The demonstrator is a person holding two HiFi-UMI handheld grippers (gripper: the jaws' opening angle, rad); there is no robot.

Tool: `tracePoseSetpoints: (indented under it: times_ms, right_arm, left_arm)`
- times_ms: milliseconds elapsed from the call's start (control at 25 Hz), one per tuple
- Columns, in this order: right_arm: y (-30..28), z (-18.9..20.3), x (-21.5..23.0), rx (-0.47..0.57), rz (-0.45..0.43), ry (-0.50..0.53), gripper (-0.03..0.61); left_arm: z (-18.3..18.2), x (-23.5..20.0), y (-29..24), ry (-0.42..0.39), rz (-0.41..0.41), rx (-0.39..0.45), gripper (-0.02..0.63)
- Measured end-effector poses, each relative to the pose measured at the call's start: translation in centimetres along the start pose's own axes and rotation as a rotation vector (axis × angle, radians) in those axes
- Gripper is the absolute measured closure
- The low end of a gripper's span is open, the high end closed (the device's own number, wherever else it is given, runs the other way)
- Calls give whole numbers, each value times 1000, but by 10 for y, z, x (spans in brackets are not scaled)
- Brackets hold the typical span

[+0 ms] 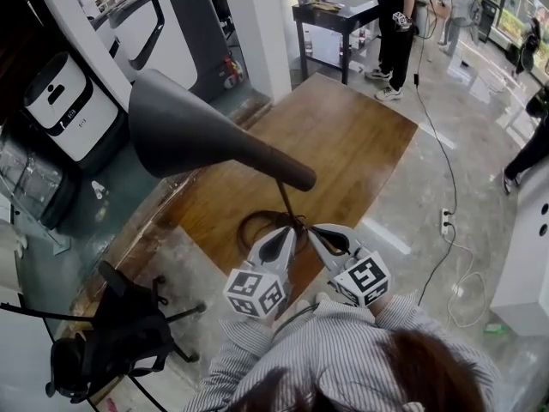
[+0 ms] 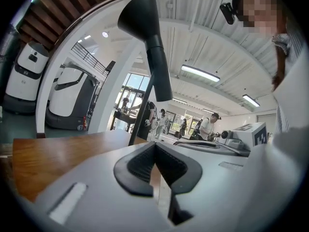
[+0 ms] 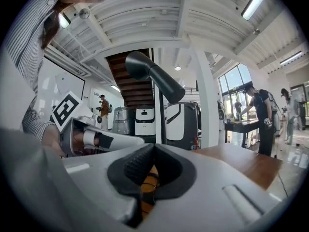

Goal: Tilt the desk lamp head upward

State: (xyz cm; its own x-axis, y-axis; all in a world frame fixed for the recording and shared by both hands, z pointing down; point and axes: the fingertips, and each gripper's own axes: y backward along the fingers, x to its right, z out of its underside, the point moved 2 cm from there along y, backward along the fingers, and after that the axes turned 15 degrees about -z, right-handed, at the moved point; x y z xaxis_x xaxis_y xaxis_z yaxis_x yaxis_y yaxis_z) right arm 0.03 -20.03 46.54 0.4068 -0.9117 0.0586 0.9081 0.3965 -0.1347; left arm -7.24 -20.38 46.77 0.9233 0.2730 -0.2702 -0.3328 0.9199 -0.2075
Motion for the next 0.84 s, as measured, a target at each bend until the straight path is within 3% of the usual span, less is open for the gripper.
tracePoseSetpoints:
  times_ms: [840]
  right_arm:
    - [-2, 3, -10, -41, -8, 2, 577]
  left_arm:
    - [5, 4, 10, 0, -18, -8, 609]
